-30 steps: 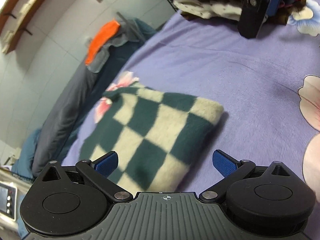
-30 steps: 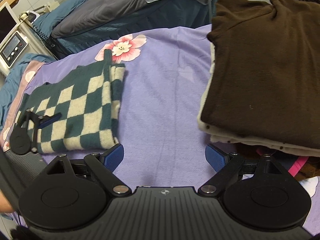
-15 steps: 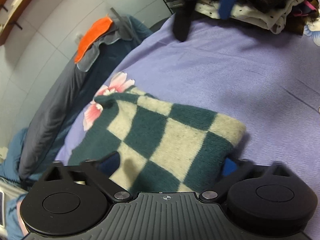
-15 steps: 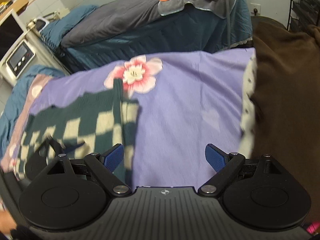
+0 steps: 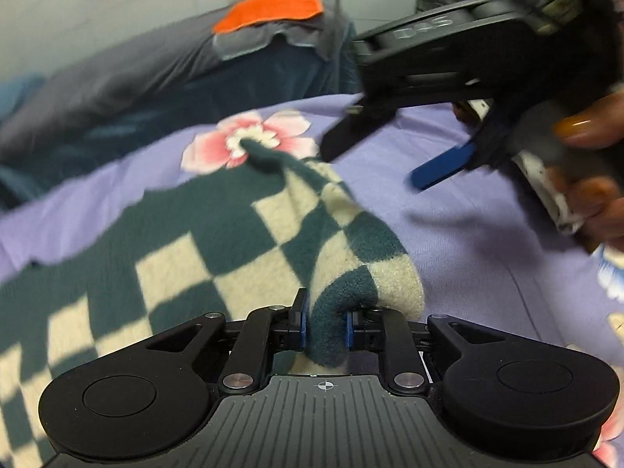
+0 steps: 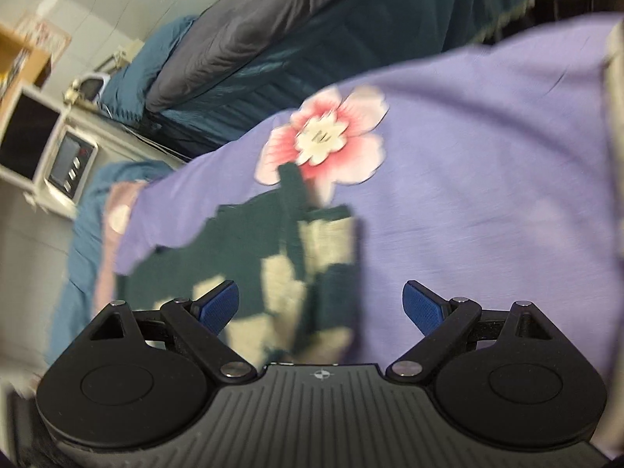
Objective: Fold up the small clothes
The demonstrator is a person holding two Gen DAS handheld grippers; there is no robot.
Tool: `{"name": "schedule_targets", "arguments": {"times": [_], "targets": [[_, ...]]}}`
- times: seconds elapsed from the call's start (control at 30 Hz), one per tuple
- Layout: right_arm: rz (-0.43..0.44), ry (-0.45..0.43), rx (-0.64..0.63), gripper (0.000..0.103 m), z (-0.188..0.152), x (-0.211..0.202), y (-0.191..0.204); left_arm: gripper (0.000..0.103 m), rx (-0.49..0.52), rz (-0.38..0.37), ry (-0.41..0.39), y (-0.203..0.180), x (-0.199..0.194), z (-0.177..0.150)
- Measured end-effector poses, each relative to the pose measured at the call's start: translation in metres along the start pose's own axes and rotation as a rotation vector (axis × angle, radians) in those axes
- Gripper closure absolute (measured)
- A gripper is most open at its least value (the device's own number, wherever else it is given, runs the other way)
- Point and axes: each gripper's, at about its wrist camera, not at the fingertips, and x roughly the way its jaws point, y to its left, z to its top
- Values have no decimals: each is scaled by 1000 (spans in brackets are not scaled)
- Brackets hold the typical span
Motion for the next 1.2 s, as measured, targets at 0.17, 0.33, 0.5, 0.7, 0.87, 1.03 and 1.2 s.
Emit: {"name": "schedule_targets", "arguments": {"times": [0.17, 0.33, 0.5, 0.7, 0.87, 1.03, 1.2], "targets": [[-16, -5, 186, 31, -4, 45, -4, 42, -112, -43, 6, 15, 1, -3], [-21, -55, 163, 79, -11, 51, 11, 44, -174, -59, -26, 26, -12, -7], [85, -92, 131, 83, -6, 37, 55, 46, -248, -33, -104, 53, -52, -13], [298, -38, -45, 83, -9, 44, 182, 48, -371, 83, -246, 114, -144, -39], [262, 60, -235, 83, -42, 104, 271, 47, -551, 202, -213, 177, -181, -91], [172, 136, -300, 80, -86, 162, 303, 45, -851, 177, -151, 223, -169, -156], [171, 182, -327, 78, -109, 186, 315, 45, -914, 210, -131, 223, -173, -189]]}}
